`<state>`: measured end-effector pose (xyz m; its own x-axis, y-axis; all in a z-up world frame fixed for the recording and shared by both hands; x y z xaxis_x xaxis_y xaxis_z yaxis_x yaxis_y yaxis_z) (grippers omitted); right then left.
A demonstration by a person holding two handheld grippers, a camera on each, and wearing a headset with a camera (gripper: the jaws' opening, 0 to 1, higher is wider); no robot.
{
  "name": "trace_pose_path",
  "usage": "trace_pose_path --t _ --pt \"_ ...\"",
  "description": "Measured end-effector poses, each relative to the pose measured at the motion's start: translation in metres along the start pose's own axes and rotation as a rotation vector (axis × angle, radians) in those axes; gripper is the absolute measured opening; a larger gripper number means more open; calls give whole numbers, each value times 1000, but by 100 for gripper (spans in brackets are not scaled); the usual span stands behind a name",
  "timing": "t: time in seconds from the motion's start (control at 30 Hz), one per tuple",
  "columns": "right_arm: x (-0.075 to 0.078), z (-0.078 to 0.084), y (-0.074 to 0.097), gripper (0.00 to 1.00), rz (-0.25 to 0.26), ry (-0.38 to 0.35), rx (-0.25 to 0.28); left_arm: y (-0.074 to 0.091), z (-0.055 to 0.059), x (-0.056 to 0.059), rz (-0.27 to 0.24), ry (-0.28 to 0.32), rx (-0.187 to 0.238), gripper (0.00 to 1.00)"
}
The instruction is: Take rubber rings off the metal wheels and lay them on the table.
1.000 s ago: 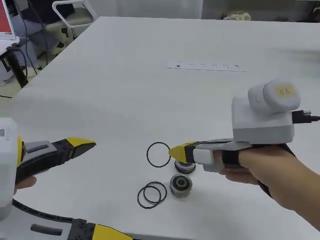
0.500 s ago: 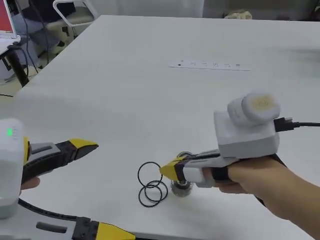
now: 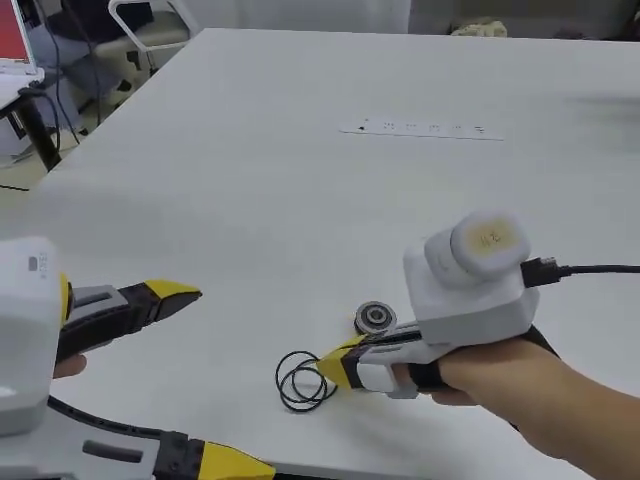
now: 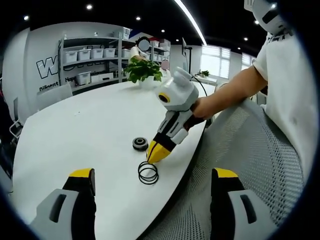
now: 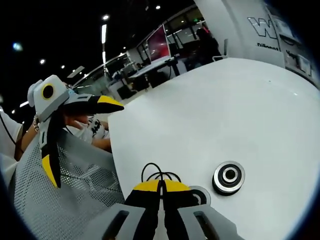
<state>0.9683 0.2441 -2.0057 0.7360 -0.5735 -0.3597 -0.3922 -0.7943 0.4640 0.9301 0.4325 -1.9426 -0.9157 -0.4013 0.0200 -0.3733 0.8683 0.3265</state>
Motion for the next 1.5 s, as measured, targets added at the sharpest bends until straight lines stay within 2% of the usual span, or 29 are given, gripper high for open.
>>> trace_pose_path --t 0.07,0.4,1.0,1.27,1.5 --pt "1 2 -1 0 14 22 -11 0 0 0 -1 1 0 95" --pt "1 3 -2 0 24 62 -25 1 1 -1 -4 2 1 94" --pt "3 0 0 1 39 87 -21 1 1 -1 -8 11 -3 93" --pt "7 -7 4 2 55 80 10 1 1 0 -10 13 -2 93" --pt "13 -18 12 3 68 46 69 1 2 -1 -11 15 -2 93"
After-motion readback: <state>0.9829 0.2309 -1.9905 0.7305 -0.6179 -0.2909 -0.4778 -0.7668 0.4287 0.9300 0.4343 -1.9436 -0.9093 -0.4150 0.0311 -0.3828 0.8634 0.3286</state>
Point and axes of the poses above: the centre of the closed fingertips' face, and the gripper's own axes: y roughly backward along the fingers, x roughly to its right, z roughly out of its underside, the point moved 9 cm from there along y, roughly backward along the fingers, and after that the axes turned 10 degrees about x, right-handed, at the moved point
